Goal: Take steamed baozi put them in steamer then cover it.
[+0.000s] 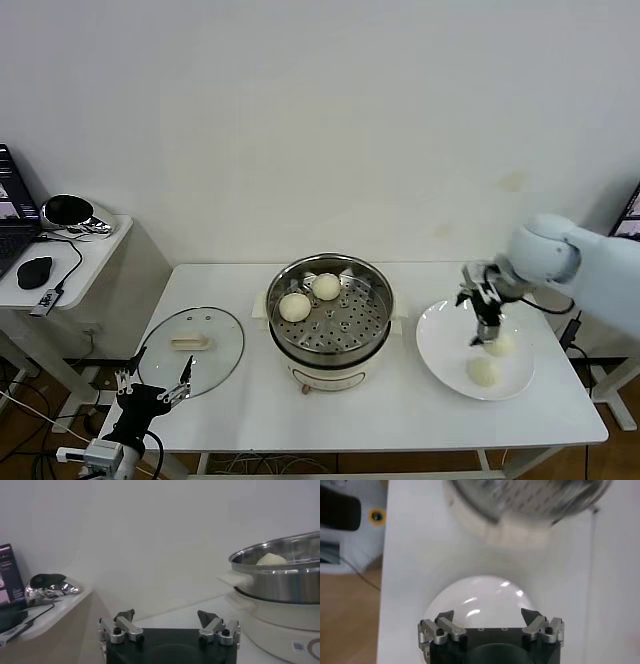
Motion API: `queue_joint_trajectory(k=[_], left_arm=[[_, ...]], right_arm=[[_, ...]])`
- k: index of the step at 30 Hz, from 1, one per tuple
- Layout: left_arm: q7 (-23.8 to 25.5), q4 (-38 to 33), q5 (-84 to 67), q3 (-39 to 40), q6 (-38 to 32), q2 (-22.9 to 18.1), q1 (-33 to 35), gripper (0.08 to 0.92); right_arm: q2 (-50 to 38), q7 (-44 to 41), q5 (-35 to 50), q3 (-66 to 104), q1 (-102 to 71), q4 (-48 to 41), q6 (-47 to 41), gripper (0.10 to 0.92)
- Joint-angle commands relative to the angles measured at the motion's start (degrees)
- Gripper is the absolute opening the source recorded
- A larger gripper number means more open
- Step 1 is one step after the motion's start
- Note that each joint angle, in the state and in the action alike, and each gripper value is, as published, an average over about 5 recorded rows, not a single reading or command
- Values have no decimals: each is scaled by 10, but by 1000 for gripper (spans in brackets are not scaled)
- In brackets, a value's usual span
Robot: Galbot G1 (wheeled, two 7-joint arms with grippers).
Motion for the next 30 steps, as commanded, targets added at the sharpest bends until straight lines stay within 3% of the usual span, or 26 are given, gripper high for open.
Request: queue_joint_trajectory(k=[1, 15, 30], left_arm=[[0, -2, 2, -1, 2, -1, 2, 823], [-1, -2, 3, -6, 3, -4, 7, 823], [0, 6, 3, -9, 5, -1, 4, 823]], right_arm=[[-54, -16, -111, 196, -249, -38, 66, 823], [33, 0, -143, 232, -285, -159, 78, 823], [103, 9, -137, 223, -278, -202, 70, 823]])
